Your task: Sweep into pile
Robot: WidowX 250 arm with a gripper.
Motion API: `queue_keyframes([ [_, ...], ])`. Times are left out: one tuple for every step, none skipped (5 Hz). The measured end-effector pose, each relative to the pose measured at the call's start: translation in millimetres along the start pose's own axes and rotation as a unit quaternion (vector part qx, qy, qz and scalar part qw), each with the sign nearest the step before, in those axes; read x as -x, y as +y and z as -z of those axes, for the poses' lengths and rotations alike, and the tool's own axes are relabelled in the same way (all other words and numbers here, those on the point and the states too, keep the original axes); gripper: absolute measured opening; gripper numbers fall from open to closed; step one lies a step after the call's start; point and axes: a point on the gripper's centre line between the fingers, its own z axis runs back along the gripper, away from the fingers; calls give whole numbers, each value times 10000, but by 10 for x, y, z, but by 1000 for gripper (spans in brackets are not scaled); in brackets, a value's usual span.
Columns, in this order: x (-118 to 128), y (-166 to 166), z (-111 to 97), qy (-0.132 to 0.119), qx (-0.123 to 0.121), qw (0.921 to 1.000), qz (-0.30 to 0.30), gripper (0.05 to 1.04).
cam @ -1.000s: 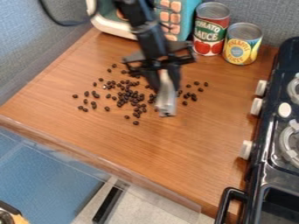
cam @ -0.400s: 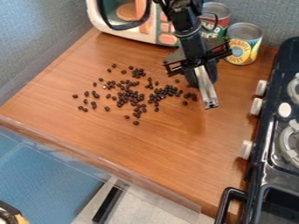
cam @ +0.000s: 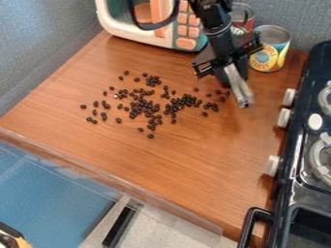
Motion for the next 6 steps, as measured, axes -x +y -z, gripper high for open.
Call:
queue_keyframes([
  [22, -92, 95, 9, 6, 10000, 46, 366],
  [54, -140, 184, 20, -38, 10000, 23, 366],
  [91, -149, 290, 44, -77, 10000, -13, 366],
  [121, -157, 353, -8, -139, 9999, 26, 366],
  [93, -148, 384, -138, -170, 9998, 23, 366],
  [86, -115, 394, -228, -214, 9995, 26, 366],
])
